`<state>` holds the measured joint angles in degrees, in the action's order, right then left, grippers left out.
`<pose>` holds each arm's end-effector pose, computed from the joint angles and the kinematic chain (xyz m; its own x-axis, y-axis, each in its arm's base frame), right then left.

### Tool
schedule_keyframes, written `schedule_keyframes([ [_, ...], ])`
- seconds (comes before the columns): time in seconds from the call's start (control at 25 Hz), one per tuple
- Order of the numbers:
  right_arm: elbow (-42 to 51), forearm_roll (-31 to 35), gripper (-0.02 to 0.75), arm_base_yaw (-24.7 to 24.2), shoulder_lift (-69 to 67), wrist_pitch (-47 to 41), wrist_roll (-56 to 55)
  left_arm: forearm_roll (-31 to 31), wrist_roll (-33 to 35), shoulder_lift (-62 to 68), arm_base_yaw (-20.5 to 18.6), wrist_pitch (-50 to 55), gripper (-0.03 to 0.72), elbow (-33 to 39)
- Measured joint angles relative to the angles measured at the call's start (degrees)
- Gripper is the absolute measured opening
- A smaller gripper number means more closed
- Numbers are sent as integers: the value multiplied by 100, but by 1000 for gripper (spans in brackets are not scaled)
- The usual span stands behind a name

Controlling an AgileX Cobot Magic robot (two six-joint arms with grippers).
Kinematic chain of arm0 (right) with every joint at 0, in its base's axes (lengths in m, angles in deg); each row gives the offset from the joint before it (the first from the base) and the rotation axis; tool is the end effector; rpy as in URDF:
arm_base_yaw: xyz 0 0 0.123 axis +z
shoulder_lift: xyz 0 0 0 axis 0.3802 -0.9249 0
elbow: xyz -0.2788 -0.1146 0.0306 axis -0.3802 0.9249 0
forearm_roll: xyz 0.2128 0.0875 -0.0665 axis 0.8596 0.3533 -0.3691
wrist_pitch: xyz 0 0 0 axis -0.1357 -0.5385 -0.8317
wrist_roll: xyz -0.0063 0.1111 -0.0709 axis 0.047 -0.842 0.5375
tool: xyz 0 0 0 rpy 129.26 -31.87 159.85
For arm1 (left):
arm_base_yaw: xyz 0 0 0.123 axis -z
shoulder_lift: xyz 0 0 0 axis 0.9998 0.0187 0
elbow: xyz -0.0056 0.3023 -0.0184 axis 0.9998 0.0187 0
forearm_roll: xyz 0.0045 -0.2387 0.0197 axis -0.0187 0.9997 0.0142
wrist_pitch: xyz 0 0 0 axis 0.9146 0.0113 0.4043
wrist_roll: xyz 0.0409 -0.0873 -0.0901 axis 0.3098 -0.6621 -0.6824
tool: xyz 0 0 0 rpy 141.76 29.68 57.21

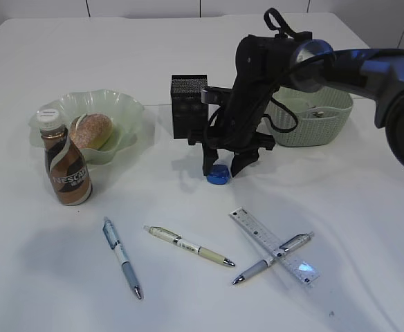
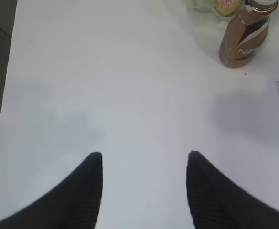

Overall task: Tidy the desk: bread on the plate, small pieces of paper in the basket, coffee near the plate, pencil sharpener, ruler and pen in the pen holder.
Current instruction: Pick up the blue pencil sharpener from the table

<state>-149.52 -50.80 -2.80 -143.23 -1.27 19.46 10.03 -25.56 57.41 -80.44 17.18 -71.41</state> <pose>0.4817 0.1987 0.1111 -0.9883 -0.0750 -0.1328 -0.1053 0.9656 0.2378 0.1329 0.0090 0.3449 -0.7623 0.0152 -0.6470 -0.0674 0.9924 0.1027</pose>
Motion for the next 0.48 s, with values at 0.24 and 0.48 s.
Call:
schedule_keyframes([
  [0.24,0,10,472,0,-62,0,0,0,0,0,0,0,394,0],
  [0.48,0,10,472,0,-75,0,0,0,0,0,0,0,394,0],
])
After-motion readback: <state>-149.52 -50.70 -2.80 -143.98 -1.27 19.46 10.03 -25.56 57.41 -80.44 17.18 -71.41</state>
